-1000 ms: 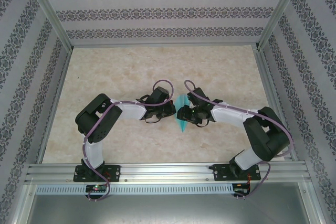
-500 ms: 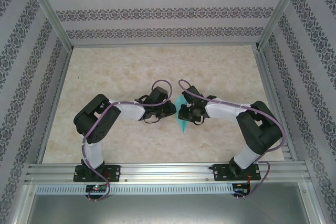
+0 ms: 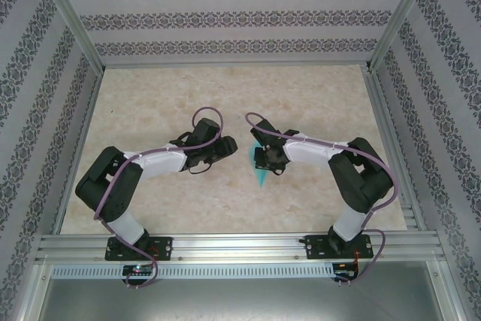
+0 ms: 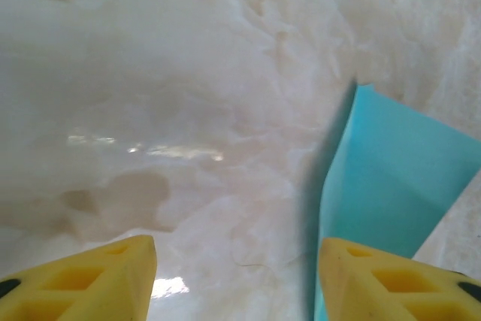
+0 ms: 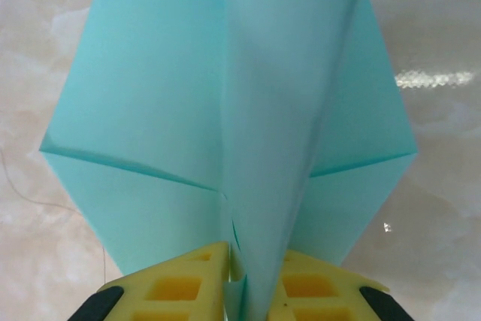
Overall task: Fold a paper plane with a square sheet of paper (pick it up from the middle)
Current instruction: Move a paper plane to the center of the table.
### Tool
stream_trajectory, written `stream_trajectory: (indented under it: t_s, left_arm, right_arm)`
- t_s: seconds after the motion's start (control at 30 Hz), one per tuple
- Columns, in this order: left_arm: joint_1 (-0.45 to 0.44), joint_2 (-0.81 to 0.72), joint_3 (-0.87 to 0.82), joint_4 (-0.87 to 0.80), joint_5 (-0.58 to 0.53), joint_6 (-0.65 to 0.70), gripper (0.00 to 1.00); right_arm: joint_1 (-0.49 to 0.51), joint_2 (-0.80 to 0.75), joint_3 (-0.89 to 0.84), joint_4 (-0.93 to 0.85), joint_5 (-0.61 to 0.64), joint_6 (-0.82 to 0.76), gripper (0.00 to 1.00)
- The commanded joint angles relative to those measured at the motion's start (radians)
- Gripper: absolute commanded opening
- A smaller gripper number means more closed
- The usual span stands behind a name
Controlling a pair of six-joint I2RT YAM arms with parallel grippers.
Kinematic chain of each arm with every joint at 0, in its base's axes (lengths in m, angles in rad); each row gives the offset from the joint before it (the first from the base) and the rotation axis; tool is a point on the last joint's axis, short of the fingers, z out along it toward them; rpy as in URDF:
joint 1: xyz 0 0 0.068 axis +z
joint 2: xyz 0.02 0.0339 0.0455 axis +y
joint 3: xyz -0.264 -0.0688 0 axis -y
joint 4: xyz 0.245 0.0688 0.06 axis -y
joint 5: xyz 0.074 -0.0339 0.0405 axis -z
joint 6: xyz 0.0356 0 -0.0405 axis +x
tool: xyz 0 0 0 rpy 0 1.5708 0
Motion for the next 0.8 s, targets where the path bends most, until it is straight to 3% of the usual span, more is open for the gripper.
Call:
stream_trajectory:
  t_s: [0.0, 0.3, 0.57, 0.77]
  left_arm:
    - [0.014, -0.036, -0.017, -0.081, -0.067, 0.018, 0.66]
    - [0.016, -0.066, -0.025, -0.154, -0.132, 0.023, 0.86]
    - [0.017, -0.084, -0.028, -0.184, -0.153, 0.035, 0.94]
    - [0.017, -0.075, -0.033, -0.176, -0.146, 0.038, 0.98]
  right_arm:
    - [0.027, 0.032, 0.05, -0.035, 0.063, -0.015, 0.17]
    - [0.046, 0.074, 0.122, -0.103, 0.148, -0.055, 0.12]
    - [0.055, 0.09, 0.201, -0.16, 0.18, -0.289, 0.08]
    - [0.058, 0.134, 0.209, -0.123, 0.183, -0.299, 0.11]
